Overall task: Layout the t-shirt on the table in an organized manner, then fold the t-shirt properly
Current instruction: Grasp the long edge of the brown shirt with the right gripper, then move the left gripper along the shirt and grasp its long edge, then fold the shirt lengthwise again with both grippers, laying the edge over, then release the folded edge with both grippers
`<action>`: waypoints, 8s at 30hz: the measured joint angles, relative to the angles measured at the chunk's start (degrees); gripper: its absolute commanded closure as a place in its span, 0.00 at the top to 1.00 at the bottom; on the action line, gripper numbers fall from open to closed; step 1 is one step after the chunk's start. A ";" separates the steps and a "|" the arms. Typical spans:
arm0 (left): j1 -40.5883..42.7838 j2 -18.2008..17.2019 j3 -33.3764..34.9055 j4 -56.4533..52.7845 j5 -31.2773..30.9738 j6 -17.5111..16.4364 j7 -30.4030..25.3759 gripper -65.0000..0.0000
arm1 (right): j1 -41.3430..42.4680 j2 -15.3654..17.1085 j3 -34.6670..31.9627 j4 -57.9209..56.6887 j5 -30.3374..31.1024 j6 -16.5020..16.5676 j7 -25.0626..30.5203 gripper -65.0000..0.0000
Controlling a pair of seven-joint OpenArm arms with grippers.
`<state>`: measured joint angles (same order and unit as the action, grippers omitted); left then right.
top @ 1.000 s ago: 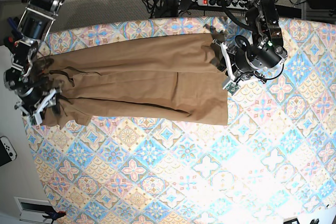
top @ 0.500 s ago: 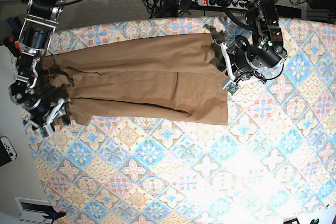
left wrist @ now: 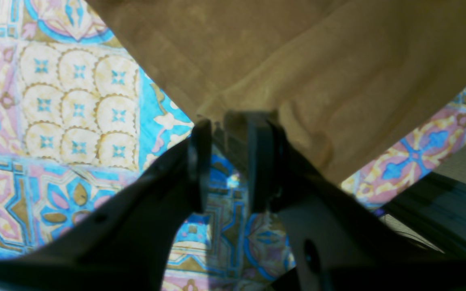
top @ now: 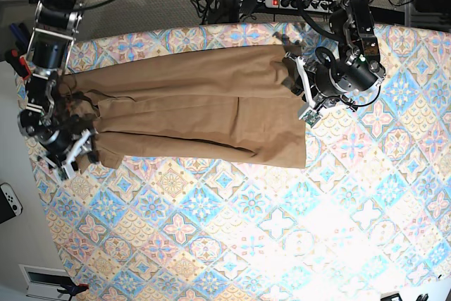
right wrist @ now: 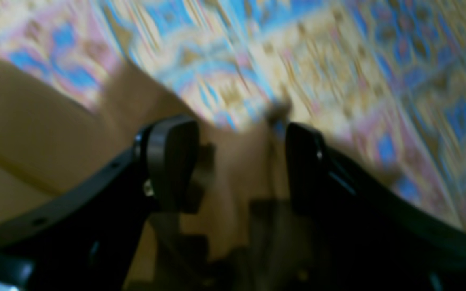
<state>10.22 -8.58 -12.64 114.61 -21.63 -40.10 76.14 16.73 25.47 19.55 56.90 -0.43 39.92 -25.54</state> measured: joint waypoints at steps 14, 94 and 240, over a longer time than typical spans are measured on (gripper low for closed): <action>-0.17 0.00 0.00 0.00 0.02 0.00 0.00 0.24 | -0.24 0.11 -0.07 -0.94 -0.09 0.00 0.35 0.40; -27.19 -1.90 -0.63 -51.25 -0.66 0.22 -22.51 0.00 | -0.85 -1.95 6.84 7.56 -17.14 0.42 -0.42 0.00; 15.69 0.48 -17.16 -6.82 -25.11 0.44 -20.59 0.47 | -23.30 -18.62 35.34 31.95 -17.00 0.39 -5.66 0.48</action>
<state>25.91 -8.10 -29.80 107.79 -46.74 -39.66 55.55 -6.57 6.85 54.89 88.86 -17.43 40.32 -31.20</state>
